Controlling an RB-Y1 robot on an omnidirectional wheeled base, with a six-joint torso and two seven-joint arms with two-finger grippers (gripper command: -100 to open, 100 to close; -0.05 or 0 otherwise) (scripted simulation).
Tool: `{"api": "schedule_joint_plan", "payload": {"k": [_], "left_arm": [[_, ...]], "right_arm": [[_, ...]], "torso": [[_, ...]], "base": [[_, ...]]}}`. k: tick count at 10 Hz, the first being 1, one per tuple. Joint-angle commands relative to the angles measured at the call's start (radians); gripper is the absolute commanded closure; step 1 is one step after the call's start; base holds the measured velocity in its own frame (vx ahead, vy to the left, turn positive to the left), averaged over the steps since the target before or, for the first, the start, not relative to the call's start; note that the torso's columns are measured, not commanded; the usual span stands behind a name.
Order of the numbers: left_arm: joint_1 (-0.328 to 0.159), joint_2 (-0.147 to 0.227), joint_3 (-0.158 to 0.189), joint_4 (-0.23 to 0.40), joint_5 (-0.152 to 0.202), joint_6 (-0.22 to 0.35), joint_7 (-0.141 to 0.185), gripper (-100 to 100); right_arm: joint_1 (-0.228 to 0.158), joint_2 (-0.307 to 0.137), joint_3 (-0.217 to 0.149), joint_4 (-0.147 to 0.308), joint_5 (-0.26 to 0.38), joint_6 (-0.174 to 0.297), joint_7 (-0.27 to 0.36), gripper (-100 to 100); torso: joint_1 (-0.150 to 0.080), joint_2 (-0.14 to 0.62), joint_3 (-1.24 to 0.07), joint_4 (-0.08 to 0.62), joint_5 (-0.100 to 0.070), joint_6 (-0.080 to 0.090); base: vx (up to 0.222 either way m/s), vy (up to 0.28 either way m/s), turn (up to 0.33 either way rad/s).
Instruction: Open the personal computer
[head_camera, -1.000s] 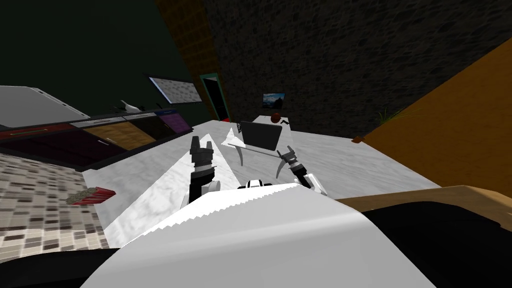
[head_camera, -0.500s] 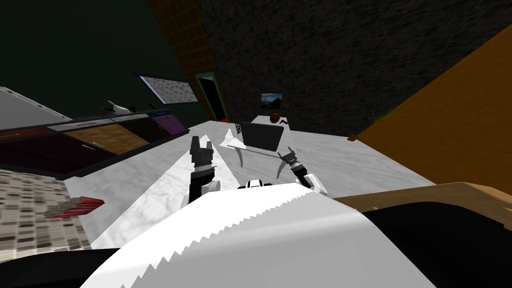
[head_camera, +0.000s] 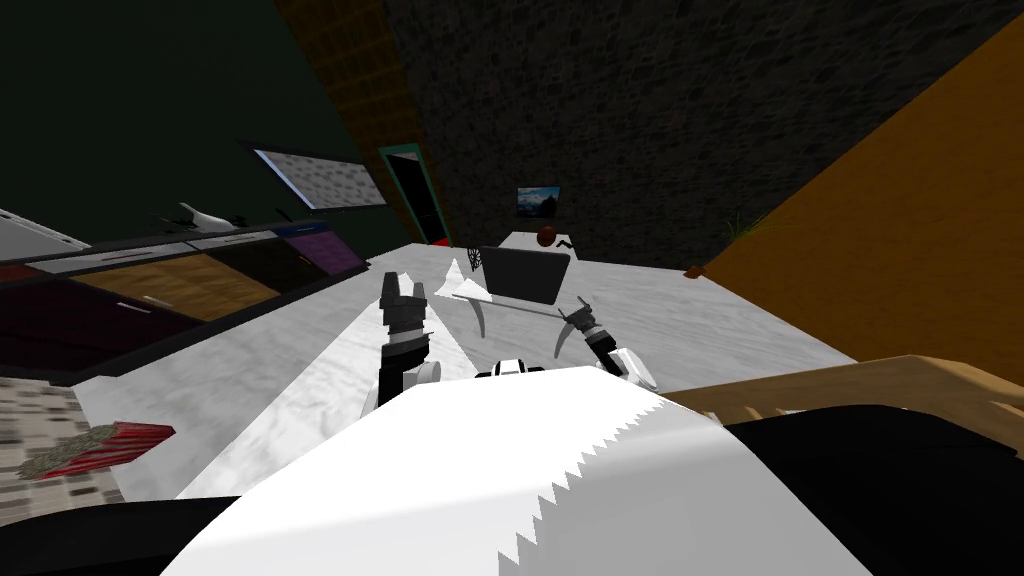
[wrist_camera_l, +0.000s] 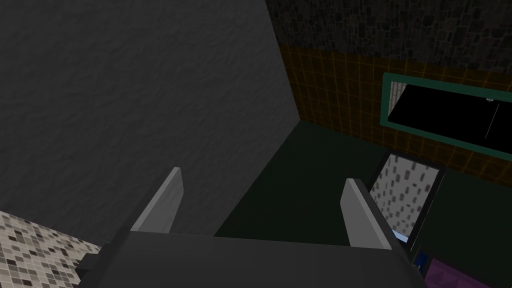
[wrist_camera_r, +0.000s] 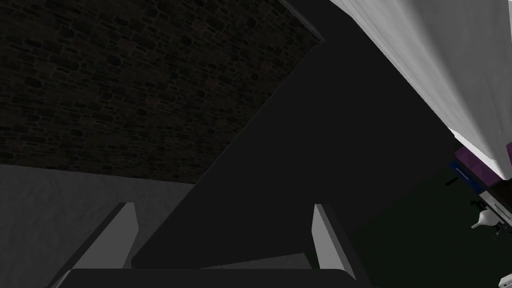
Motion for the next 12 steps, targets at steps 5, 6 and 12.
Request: {"api": "schedule_joint_plan", "payload": {"k": [5, 6, 12], "left_arm": [[0.000, 0.000, 0.000, 0.000, 0.000, 0.000, 0.000, 0], [0.000, 0.000, 0.000, 0.000, 0.000, 0.000, 0.000, 0], [0.000, 0.000, 0.000, 0.000, 0.000, 0.000, 0.000, 0]], "right_arm": [[-0.029, 0.034, -0.071, 0.085, 0.105, -0.019, 0.173, -100], [-0.033, 0.050, -0.085, 0.098, 0.123, -0.022, 0.200, -100], [-0.050, 0.209, -0.137, 0.143, 0.193, -0.032, 0.313, -100]], "torso": [[-0.001, 0.001, 0.001, 0.000, 0.000, 0.000], [0.000, 0.000, 0.000, 0.000, 0.000, 0.000], [0.000, 0.001, 0.001, 0.000, 0.000, 0.000]], "base": [[0.056, 0.044, -0.079], [0.059, 0.052, -0.076], [0.052, 0.045, -0.057]]}}
